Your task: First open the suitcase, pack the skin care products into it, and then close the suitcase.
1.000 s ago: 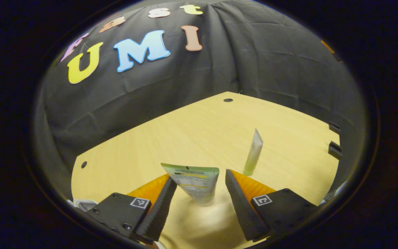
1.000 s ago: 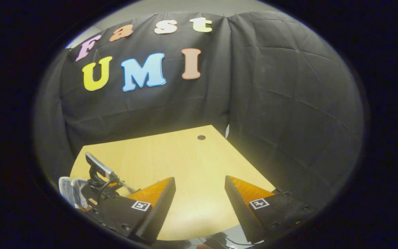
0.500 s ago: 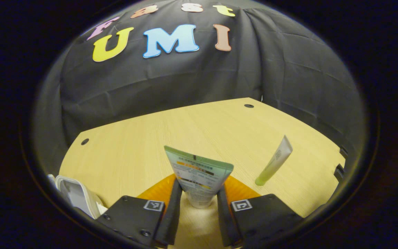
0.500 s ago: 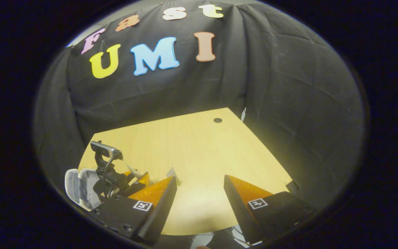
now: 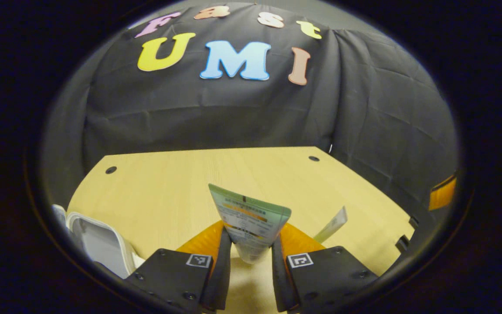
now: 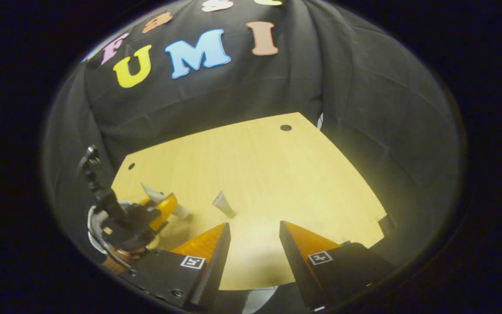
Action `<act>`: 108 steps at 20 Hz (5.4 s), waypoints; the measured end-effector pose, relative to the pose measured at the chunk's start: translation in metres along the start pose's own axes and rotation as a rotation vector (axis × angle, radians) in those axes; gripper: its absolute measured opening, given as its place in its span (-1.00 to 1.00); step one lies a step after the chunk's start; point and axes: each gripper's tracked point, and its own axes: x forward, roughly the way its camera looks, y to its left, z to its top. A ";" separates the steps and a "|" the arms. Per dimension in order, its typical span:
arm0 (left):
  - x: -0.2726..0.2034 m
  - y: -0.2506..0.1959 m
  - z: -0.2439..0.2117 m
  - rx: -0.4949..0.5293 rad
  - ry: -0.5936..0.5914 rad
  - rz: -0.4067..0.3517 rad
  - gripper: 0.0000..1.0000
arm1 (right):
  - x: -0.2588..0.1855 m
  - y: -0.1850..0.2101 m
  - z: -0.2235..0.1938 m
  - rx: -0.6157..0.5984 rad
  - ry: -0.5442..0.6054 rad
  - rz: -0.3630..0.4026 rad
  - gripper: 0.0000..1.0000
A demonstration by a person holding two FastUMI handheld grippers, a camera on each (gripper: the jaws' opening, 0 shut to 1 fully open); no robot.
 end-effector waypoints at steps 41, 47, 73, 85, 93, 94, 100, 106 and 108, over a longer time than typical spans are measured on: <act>-0.324 0.324 0.024 -0.053 -0.024 0.737 1.00 | 0.012 0.350 -0.071 -0.384 0.305 0.728 -0.39; -0.448 0.380 -0.029 -0.219 -0.038 0.921 1.00 | 0.012 0.407 -0.115 -0.495 0.445 0.772 -0.46; -0.407 0.646 -0.223 -1.317 0.104 0.745 0.94 | 0.064 0.161 -0.083 -0.079 0.364 0.228 0.89; -0.440 0.581 -0.064 -1.075 -0.236 0.533 -0.80 | 0.050 0.187 -0.098 -0.125 0.408 0.354 0.82; -0.426 0.316 0.120 -0.565 -0.285 0.184 -0.83 | 0.036 0.183 -0.099 -0.161 0.377 0.439 0.82; -0.413 0.276 0.122 -0.553 -0.272 0.129 -0.83 | 0.034 0.179 -0.098 -0.153 0.369 0.444 0.82; -0.329 0.164 0.092 -0.367 -0.103 0.113 -0.82 | 0.023 0.109 -0.083 -0.053 0.285 0.416 0.82; -0.285 0.100 0.045 -0.335 0.031 0.111 -0.83 | 0.017 0.015 -0.084 0.087 0.242 0.340 0.81; -0.280 0.084 0.021 -0.344 0.082 0.105 -0.83 | 0.016 -0.010 -0.090 0.126 0.240 0.320 0.81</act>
